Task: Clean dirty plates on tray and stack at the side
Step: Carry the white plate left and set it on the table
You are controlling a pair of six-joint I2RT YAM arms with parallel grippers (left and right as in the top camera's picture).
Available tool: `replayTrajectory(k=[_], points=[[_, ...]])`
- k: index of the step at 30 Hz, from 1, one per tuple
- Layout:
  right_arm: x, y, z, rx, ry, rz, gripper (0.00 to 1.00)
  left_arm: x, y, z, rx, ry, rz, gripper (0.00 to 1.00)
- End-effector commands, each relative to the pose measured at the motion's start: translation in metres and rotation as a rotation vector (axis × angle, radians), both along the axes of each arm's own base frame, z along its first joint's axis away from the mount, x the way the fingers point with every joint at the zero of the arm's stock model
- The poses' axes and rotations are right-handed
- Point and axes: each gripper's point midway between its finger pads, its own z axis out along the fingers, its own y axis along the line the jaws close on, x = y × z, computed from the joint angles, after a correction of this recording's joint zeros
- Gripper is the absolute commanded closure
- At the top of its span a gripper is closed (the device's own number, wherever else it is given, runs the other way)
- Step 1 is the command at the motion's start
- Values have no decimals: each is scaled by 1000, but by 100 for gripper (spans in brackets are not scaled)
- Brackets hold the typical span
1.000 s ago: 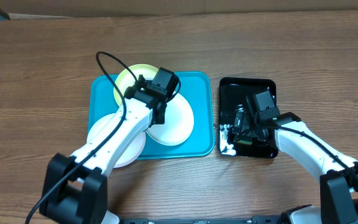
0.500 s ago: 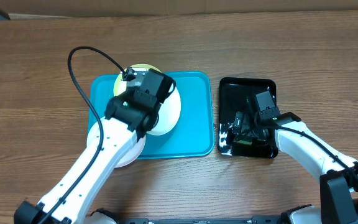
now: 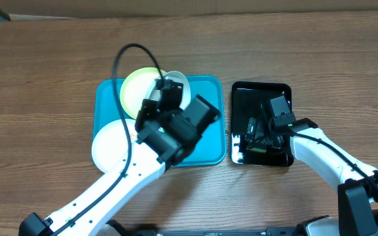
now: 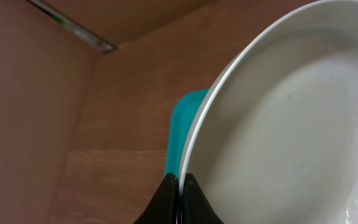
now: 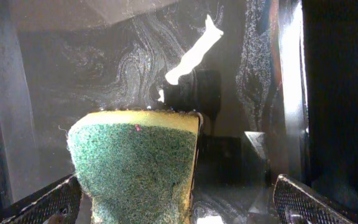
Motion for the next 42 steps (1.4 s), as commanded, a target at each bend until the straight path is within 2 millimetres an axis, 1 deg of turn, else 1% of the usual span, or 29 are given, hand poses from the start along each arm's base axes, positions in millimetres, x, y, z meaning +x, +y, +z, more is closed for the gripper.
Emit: replayTrajectory(k=[1,4,8,12,15,17,20,22,24,26,33,36,39,40,42], points=[[-2,-2,-2,0,6,-8,0,-3,-2,35,101,-132,8,96],[-2,-2,-2,0,6,-8,0,-7,-10,41,124,-160,-14,96],[-2,-2,-2,1,6,-8,0,-9,-17,41,123,-163,-35,96],[-2,-2,-2,1,5,-8,0,-9,-16,43,131,-173,-30,96],[-2,-2,-2,1,5,-8,0,-10,-9,56,185,-230,6,96],[-1,-2,-2,1,2,-8,0,-10,-7,60,199,-249,17,96],[-1,-2,-2,1,2,-8,0,-11,-12,55,176,-226,-5,96],[-1,-2,-2,1,2,-8,0,-12,-23,46,133,-191,-47,96],[-1,-2,-2,1,2,-8,0,-14,-29,45,127,-184,-68,96],[-1,-2,-2,1,2,-8,0,-15,-27,49,145,-206,-59,96],[-1,-2,-2,2,3,-8,0,-13,-31,44,112,-184,-72,96],[-1,-2,-2,2,3,-8,0,-12,-35,32,56,-131,-95,96],[-1,-2,-2,2,3,-8,0,-7,-41,8,-69,-17,-122,96],[-1,-2,-2,2,3,-8,0,-5,-39,1,-105,14,-118,96],[-1,-1,-2,5,4,-6,0,2,-27,-10,-172,65,-82,96]])
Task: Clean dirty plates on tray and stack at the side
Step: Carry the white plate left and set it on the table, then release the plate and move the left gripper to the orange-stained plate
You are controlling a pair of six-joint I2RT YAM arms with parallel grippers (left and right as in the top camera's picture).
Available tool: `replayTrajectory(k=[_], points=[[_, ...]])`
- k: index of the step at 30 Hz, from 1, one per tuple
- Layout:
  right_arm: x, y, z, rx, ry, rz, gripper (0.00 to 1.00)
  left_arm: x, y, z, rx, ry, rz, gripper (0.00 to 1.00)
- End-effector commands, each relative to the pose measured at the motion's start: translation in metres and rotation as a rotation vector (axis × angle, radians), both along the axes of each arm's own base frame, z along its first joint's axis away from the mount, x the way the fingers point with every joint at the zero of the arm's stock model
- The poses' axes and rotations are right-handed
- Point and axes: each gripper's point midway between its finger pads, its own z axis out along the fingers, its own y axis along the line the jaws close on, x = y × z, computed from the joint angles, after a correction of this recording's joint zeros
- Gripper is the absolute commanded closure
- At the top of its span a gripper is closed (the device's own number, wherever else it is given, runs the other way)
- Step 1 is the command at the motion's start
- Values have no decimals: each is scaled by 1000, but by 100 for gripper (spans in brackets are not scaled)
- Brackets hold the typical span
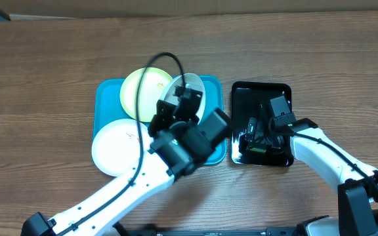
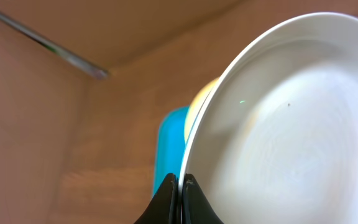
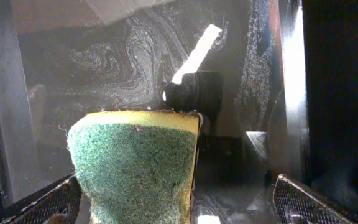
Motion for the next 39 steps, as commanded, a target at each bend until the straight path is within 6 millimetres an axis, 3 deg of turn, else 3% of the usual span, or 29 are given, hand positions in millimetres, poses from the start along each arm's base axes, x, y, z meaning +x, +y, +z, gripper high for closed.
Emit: replayTrajectory(k=[1,9,14,20,24,30,35,39], points=[[-1,-1,-2,7,5,-5,0,12,11,-18,-191,117,29,96],[-1,-1,-2,8,5,-5,0,38,88,-51,-559,263,236,96],[-1,0,-2,8,4,-5,0,48,159,-54,-807,225,393,96],[1,0,-2,10,-4,-5,0,27,272,-51,-861,67,675,96],[1,0,-2,10,-4,-5,0,2,327,-57,-884,-3,847,96],[1,0,-2,10,-4,-5,0,-22,371,-86,-907,5,1007,96],[1,0,-1,11,-6,-5,0,-27,390,-125,-895,71,1099,96],[1,0,-1,11,-6,-5,0,-21,397,-155,-901,113,1118,96]])
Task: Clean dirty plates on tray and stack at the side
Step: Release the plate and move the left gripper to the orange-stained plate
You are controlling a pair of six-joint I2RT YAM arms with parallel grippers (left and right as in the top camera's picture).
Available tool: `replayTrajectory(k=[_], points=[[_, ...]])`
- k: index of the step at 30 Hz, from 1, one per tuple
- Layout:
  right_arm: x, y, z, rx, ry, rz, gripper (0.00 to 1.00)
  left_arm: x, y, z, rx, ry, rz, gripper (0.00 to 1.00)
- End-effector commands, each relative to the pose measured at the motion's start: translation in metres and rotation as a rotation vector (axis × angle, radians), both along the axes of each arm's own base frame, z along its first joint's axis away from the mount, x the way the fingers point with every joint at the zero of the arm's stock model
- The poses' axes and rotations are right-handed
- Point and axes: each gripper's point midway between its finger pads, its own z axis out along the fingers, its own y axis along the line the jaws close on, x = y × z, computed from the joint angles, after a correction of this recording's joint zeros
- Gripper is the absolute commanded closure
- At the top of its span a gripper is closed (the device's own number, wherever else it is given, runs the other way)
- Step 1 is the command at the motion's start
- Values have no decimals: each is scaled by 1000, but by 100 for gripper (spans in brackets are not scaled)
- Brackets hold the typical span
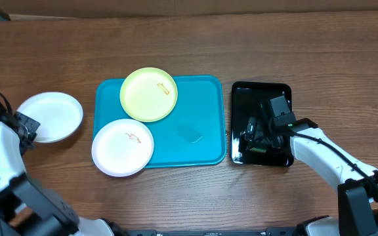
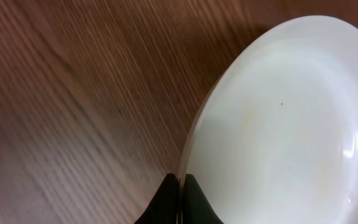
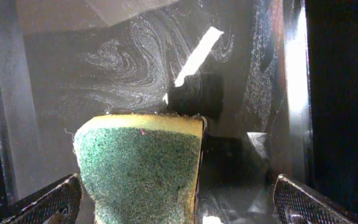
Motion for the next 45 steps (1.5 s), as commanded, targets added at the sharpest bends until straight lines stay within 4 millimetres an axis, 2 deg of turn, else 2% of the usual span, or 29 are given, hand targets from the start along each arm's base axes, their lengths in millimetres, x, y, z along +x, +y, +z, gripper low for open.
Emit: replayTrajectory(k=[1,9,13,15,16,17,19,20,21,23,26,29,33,35,39,42,45], points=[[-1,-1,-2,4,3,-7,0,7,10,-17,-9,12,22,96],[-1,-1,-2,4,2,-7,0,17,23,-59,-13,45,28,96],[-1,-1,-2,3,2,-7,0,21,27,-69,-7,44,29,96],[-1,-1,-2,4,2,-7,0,22,28,-70,-6,42,29,89],[-1,-1,-2,4,2,-7,0,22,28,-70,-4,41,28,81],[-1,-1,-2,4,1,-7,0,23,28,-69,-2,40,25,65],[0,-1,-2,5,-1,-7,0,23,28,-69,-3,41,24,24],[0,-1,-2,5,-1,-7,0,22,26,-70,-11,43,15,10],[0,-1,-2,5,-1,-7,0,23,24,-69,-21,44,-1,1],[0,-1,-2,5,0,-7,0,26,17,-65,-52,33,-41,0],[0,-1,-2,5,-1,-7,0,31,7,-48,-104,6,-62,0],[0,-1,-2,5,-1,-7,0,42,-13,-19,-199,-77,-106,0],[-1,-1,-2,6,1,-6,0,52,-58,31,-365,-219,-189,10],[-1,1,-2,15,4,-2,0,45,-81,52,-413,-242,-217,12],[-1,1,-2,18,4,-1,0,26,-110,87,-361,-226,-283,16],[-1,1,-2,18,4,-1,0,10,-136,110,-322,-218,-389,43],[-1,1,-2,18,4,-1,0,-10,-159,119,-285,-152,-491,46]])
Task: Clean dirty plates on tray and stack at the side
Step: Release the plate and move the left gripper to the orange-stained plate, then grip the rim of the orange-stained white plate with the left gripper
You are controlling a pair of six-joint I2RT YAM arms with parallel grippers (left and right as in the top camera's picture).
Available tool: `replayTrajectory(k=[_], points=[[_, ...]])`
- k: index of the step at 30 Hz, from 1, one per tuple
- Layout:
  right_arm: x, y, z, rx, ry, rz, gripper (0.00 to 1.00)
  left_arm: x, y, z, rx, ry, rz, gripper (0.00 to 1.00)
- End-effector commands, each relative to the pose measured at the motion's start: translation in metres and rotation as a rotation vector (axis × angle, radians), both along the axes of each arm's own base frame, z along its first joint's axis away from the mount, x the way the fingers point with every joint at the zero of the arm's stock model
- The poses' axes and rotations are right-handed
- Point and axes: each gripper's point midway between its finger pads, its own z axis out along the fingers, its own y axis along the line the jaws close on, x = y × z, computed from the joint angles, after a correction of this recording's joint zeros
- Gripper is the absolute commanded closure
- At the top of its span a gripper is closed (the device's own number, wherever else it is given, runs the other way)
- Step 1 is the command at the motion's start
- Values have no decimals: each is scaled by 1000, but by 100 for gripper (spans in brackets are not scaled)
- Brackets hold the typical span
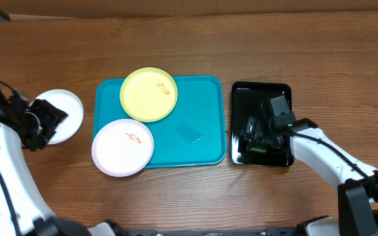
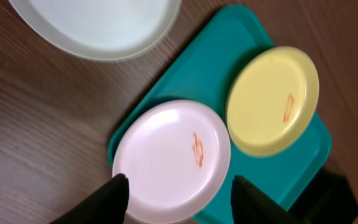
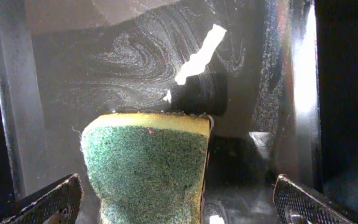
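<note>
A clean white plate [image 1: 67, 105] lies on the table left of the teal tray [image 1: 195, 111]; the left wrist view shows the white plate [image 2: 98, 25] at its top edge. My left gripper [image 1: 44, 123] hovers over its near rim, open and empty [image 2: 179, 193]. Two plates rest on the tray: a white one with an orange smear [image 1: 122, 147] [image 2: 171, 160] and a yellow one with an orange smear [image 1: 149, 94] [image 2: 272, 99]. My right gripper [image 1: 251, 134] stands open [image 3: 176, 199] inside the black tray, around a green-and-yellow sponge [image 3: 145, 162] without gripping it.
The black tray [image 1: 261, 92] with soapy water sits right of the teal tray. A small wet patch [image 1: 190, 135] marks the teal tray's right half. Bare wooden table surrounds both trays.
My left gripper was shut on the white plate's rim left of the tray. Now it is open and raised, and the plate lies on the table. The right gripper has not moved.
My left gripper first held the white plate tilted over the teal tray, then a little further right over it. Later the plate was at the table's left side, still gripped. Now it rests there, let go. The right gripper stayed open by the sponge throughout.
</note>
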Motion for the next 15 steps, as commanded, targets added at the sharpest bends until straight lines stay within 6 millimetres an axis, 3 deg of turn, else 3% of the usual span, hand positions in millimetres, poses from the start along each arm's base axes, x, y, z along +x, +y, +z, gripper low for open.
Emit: replayTrajectory(k=[1,7,15], points=[[-1,-2,-2,1,3,-7,0,-12,-18,15,88,1,-143,44],[-2,-2,-3,-1,9,-7,0,-49,-39,-9,123,209,-243,37],[-3,-2,-3,-1,11,-7,0,-64,-48,-75,72,298,-229,39]])
